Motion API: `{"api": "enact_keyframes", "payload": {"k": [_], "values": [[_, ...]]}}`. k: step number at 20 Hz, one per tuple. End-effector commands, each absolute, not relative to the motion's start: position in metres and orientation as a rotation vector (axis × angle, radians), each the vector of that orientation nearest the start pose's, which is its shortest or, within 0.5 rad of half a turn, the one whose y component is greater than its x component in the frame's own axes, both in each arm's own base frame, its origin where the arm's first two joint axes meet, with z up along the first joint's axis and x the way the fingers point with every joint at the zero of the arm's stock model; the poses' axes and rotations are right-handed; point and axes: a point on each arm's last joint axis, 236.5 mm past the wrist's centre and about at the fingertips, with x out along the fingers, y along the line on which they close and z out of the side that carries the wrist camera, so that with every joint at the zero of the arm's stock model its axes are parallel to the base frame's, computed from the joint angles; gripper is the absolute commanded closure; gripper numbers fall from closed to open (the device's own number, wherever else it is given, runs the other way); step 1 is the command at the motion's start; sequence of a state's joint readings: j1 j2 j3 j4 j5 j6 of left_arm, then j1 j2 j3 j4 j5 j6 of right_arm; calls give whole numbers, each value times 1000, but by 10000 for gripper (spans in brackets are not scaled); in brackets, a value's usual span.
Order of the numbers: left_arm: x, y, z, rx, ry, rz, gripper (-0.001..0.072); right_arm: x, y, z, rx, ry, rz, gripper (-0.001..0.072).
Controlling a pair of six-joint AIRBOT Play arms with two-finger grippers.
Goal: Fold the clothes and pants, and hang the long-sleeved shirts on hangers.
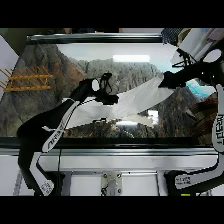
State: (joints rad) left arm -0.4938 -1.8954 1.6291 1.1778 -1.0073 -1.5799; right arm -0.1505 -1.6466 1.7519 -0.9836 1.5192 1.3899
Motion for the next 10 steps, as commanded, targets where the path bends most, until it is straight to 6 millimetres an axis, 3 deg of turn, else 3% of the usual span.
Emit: {"api": "enact_keyframes", "payload": {"k": [1, 4, 10], "values": [[428, -343, -105, -43, 1380, -604, 700, 451, 87, 119, 344, 1236, 481, 703], [430, -346, -113, -42, 1402, -603, 700, 447, 107, 139, 318, 1203, 511, 703], [430, -343, -112, -42, 1409, -601, 700, 442, 140, 157, 305, 1184, 549, 704]]}}
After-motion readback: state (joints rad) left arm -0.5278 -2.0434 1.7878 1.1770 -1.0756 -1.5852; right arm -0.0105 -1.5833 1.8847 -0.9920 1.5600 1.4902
